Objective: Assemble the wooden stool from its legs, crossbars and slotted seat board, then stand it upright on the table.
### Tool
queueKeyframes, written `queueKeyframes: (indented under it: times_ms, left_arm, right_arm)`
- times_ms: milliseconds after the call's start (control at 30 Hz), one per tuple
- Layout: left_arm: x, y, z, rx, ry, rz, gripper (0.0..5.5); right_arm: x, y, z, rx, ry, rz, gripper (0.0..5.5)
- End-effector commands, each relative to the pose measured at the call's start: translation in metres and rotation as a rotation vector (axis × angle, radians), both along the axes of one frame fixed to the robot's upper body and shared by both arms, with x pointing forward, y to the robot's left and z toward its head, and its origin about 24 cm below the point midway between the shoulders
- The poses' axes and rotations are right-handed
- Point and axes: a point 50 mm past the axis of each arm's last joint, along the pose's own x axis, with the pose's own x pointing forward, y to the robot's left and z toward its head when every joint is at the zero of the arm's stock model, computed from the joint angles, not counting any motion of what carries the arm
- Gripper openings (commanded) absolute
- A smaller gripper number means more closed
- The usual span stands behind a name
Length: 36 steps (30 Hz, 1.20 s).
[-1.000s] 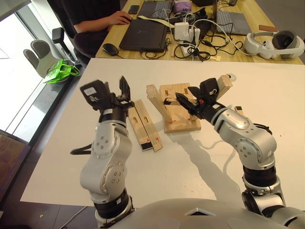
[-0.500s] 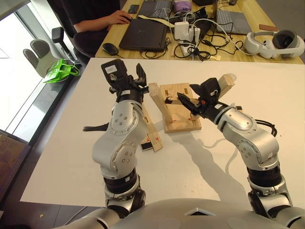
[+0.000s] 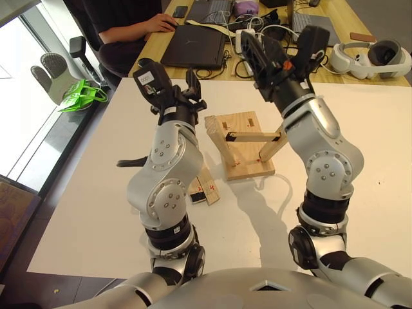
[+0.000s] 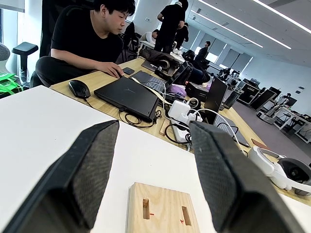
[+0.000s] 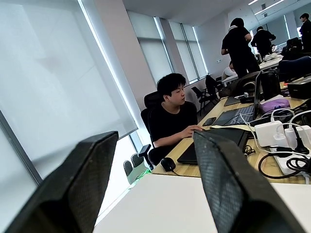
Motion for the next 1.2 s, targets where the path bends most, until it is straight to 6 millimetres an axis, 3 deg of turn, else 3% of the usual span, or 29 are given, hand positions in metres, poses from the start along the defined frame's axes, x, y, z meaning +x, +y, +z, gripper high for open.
queueKeyframes:
  times_ms: [33, 100, 133, 200, 267, 367, 433, 567, 633, 667, 733, 867, 967, 1067, 1200]
  left_arm:
    - [-0.005, -0.008, -0.018, -0.113, 0.091, 0.0, 2.69]
    - [-0.006, -0.005, -0.018, -0.112, 0.089, 0.013, 2.69]
    - [-0.006, -0.005, -0.018, -0.112, 0.089, 0.018, 2.69]
    - [-0.006, -0.004, -0.017, -0.112, 0.087, 0.021, 2.69]
    - [-0.005, -0.003, -0.017, -0.11, 0.086, 0.024, 2.69]
    - [-0.004, -0.001, -0.017, -0.108, 0.081, 0.03, 2.69]
    - [-0.004, 0.001, -0.017, -0.106, 0.079, 0.034, 2.69]
    - [-0.003, 0.004, -0.015, -0.102, 0.063, 0.044, 2.69]
    - [-0.003, 0.007, -0.014, -0.094, 0.05, 0.048, 2.69]
    - [-0.003, 0.008, -0.013, -0.089, 0.044, 0.052, 2.69]
    - [-0.003, 0.012, -0.012, -0.082, 0.032, 0.06, 2.69]
    - [-0.004, 0.019, -0.009, -0.067, 0.007, 0.074, 2.69]
    - [-0.004, 0.022, -0.008, -0.059, -0.003, 0.084, 2.69]
    - [-0.003, 0.024, -0.006, -0.041, -0.019, 0.08, 2.69]
    - [0.0, 0.029, 0.016, -0.024, -0.16, 0.034, 2.69]
  right_arm:
    - [-0.011, -0.003, -0.047, -0.282, 0.155, 0.07, 2.86]
    - [-0.032, -0.014, -0.108, -0.614, 0.337, 0.196, 2.86]
    - [-0.04, -0.021, -0.127, -0.714, 0.397, 0.233, 2.86]
    - [-0.043, -0.027, -0.139, -0.785, 0.428, 0.251, 2.86]
    - [-0.038, -0.027, -0.136, -0.785, 0.404, 0.232, 2.86]
    - [-0.024, -0.019, -0.116, -0.684, 0.303, 0.174, 2.86]
    - [-0.013, -0.01, -0.093, -0.57, 0.218, 0.138, 2.86]
    - [0.006, 0.0, -0.015, -0.212, -0.022, 0.005, 2.86]
    - [0.006, 0.0, 0.0, -0.14, -0.059, -0.003, 2.86]
    - [0.006, 0.001, 0.001, -0.129, -0.06, 0.0, 2.86]
    - [0.003, 0.003, -0.02, -0.208, 0.015, 0.017, 2.86]
    - [-0.014, -0.007, -0.108, -0.657, 0.294, 0.111, 2.86]
    - [-0.031, -0.015, -0.14, -0.873, 0.337, 0.221, 2.86]
    - [-0.026, -0.014, -0.136, -0.857, 0.302, 0.185, 2.86]
    - [-0.007, 0.0, -0.079, -0.471, 0.11, 0.073, 2.86]
